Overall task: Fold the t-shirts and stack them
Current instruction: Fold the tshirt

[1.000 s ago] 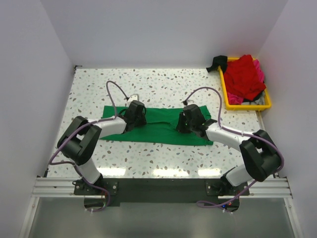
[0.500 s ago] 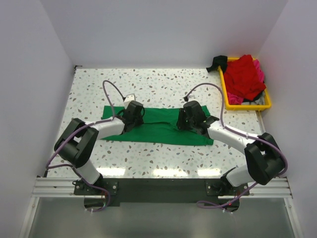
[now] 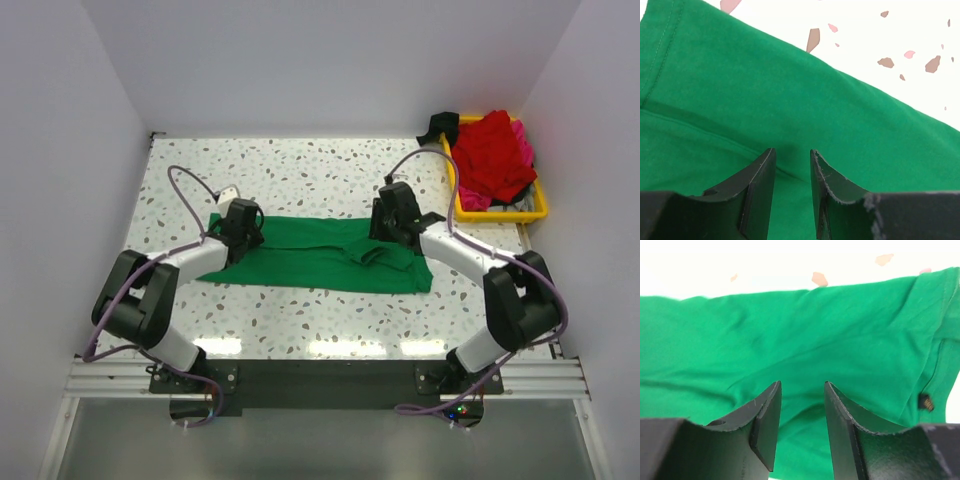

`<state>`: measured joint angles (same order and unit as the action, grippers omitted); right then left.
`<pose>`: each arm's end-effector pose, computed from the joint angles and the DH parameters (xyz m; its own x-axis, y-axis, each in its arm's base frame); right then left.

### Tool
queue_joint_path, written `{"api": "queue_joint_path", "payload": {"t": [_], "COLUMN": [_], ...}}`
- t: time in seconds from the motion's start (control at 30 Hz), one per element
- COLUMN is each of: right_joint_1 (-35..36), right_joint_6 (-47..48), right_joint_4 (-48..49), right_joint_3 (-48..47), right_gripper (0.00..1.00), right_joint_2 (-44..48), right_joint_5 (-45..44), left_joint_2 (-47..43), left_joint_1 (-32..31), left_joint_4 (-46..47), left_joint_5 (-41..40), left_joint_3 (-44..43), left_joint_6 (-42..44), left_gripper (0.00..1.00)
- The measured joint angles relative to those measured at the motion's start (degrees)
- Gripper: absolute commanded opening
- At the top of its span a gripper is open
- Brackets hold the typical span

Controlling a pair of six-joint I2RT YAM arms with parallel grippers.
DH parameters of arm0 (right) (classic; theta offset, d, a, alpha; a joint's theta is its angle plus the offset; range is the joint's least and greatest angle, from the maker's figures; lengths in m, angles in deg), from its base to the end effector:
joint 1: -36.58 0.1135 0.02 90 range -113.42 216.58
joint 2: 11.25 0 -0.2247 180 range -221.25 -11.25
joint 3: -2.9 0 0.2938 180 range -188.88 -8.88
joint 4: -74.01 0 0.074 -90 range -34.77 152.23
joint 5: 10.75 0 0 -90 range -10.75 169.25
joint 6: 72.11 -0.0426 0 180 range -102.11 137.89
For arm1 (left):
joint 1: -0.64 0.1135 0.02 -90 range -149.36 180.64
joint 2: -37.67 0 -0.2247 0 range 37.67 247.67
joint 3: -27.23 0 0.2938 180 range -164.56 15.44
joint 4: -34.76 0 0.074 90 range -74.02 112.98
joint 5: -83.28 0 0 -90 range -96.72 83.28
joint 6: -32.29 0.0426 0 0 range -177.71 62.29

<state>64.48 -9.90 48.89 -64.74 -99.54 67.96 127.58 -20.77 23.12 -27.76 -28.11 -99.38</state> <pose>0.3300 0.1653 0.1515 -0.7179 0.1372 -0.6825 -0.0039 0.9796 0.2011 0.3224 -0.1100 0.0894 -0.5748 -0.4411 -0.6892 -0.3651 0.8920 -0.2665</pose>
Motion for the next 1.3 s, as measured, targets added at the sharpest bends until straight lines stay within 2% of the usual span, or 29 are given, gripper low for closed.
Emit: {"api": "queue_joint_path", "payload": {"t": [0.2,0.33,0.9,1.13,1.3], "right_joint_1": [-2.64,-2.38,5.68,6.54,6.54], "right_joint_6": [0.94,1.05,-1.25,-2.05,-1.73], "right_joint_4": [-0.68,-1.77,-2.03,-2.51,-3.32], "right_joint_3": [-2.95,-2.64,9.09,9.90,8.87], "right_gripper": [0.36,0.32,0.30,0.36,0.36], "right_joint_2": [-7.91,-8.85,2.97,4.90,5.33], "right_joint_5": [0.04,0.44,5.38,5.75,4.79], "left_joint_2": [-1.25,-2.29,-5.18,-5.27,-5.29], "left_joint_1": [0.13,0.13,0.13,0.09,-1.03], "left_joint_4": [0.17,0.28,0.72,0.79,1.09], "left_joint_5": [1.66,2.82,6.10,7.17,8.41], "left_joint_3": [0.61,0.61,0.61,0.61,0.59], "left_joint_6": [-0.26,-0.15,0.24,0.52,0.85], "left_gripper": [0.39,0.39,0.38,0.39,0.40]}}
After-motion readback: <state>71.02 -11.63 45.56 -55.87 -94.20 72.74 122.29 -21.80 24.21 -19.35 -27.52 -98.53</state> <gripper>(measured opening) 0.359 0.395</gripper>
